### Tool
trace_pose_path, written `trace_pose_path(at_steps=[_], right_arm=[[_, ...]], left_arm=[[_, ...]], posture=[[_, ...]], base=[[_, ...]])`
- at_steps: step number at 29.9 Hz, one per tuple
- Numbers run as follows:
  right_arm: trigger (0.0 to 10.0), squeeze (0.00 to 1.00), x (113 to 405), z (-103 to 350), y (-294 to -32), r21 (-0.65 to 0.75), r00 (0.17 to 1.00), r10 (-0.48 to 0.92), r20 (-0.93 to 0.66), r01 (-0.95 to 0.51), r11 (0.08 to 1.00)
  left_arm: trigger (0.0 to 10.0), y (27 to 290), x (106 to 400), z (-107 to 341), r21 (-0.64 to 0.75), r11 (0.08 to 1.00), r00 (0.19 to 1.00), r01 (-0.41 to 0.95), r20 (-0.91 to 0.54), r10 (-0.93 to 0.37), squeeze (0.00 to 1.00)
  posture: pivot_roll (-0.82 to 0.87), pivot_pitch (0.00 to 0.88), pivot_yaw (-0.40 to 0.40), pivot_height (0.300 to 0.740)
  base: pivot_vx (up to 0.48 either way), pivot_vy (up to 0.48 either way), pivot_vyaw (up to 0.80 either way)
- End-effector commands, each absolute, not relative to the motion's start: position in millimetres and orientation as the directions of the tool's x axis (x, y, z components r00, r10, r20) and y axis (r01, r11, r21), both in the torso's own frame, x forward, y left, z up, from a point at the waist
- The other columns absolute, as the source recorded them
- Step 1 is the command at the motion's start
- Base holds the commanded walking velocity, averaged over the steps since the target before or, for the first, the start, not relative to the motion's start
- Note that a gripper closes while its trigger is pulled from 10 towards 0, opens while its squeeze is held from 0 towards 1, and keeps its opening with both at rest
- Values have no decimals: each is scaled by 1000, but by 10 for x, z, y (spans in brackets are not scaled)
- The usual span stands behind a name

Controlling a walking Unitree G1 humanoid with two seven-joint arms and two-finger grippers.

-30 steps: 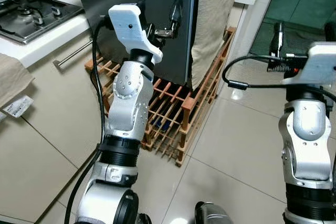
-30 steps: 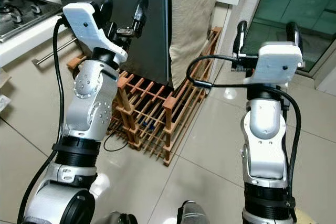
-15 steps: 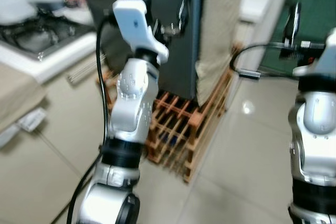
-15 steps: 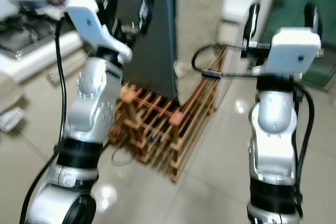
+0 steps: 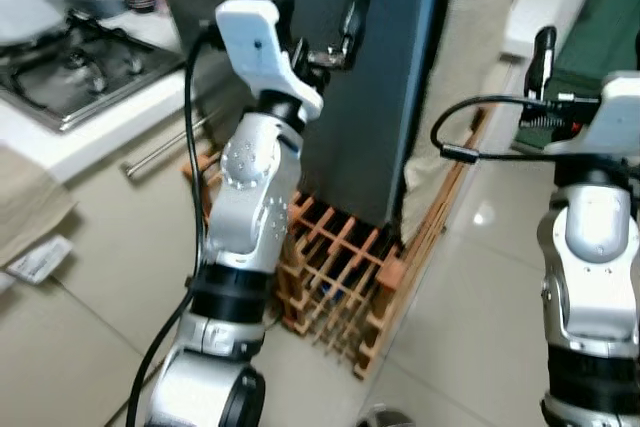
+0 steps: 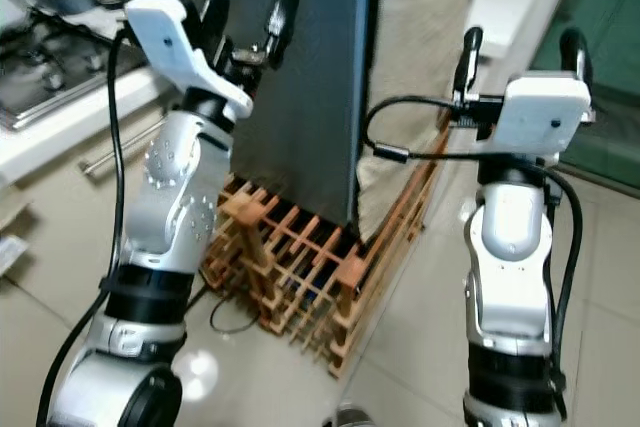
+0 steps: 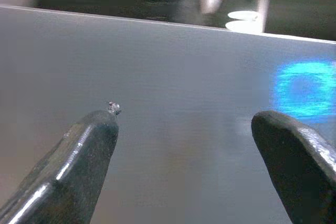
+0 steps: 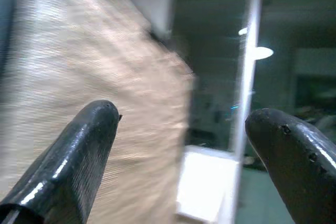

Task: Restocking fridge

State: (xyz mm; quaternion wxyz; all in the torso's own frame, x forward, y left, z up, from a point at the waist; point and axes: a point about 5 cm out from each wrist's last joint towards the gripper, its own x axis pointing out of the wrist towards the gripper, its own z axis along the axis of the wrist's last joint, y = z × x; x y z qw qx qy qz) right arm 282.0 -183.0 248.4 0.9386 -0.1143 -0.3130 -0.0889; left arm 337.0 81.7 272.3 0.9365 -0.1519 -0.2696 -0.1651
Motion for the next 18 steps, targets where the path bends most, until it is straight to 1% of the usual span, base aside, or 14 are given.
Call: trace_pose_path(at_steps=[1, 3, 8, 10, 13, 15, 16, 17, 18], right_arm=[[10000, 263, 2787, 2516, -1864, -159, 780, -100, 618, 248, 956], [10000, 267, 2788, 2509, -1864, -161, 781, -99, 616, 248, 955], [10000, 267, 2791, 2490, -1861, -166, 786, -95, 611, 244, 955], [10000, 263, 2792, 2475, -1864, -168, 791, -93, 605, 242, 956], [10000, 263, 2791, 2468, -1870, -166, 793, -96, 602, 241, 956], [10000, 267, 2768, 2427, -1898, -161, 802, -107, 587, 246, 956], [10000, 267, 2768, 2427, -1898, -161, 802, -107, 587, 246, 956], [10000, 259, 2745, 2373, -1930, -156, 814, -120, 569, 250, 956], [10000, 259, 2745, 2373, -1930, -156, 814, -120, 569, 250, 956]], left_arm=[[10000, 782, 3362, 2757, -195, 894, 795, 404, 557, -238, 0], [10000, 783, 3363, 2751, -201, 894, 799, 401, 553, -235, 0], [10000, 780, 3365, 2728, -213, 895, 811, 392, 540, -227, 0], [10000, 801, 3388, 2659, -236, 900, 838, 367, 503, -210, 0], [10000, 811, 3394, 2627, -235, 901, 846, 364, 488, -214, 0], [10000, 863, 3362, 2487, -204, 905, 858, 373, 448, -252, 0], [10000, 863, 3362, 2487, -204, 905, 858, 373, 448, -252, 0], [10000, 907, 3323, 2353, -184, 905, 867, 384, 410, -285, 0], [10000, 907, 3323, 2353, -184, 905, 867, 384, 410, -285, 0]], posture=[[-211, 51, 46, 732], [-211, 51, 46, 732], [-212, 52, 45, 732], [-214, 54, 45, 732], [-214, 54, 45, 732], [-218, 55, 51, 732], [-218, 55, 51, 732], [-215, 57, 54, 732], [-215, 57, 54, 732]], base=[[0, 0, -788], [0, 0, -400], [0, 0, 0], [0, 0, 0], [0, 0, 0], [0, 0, -800], [0, 0, -800], [0, 0, -800], [0, 0, -800]])
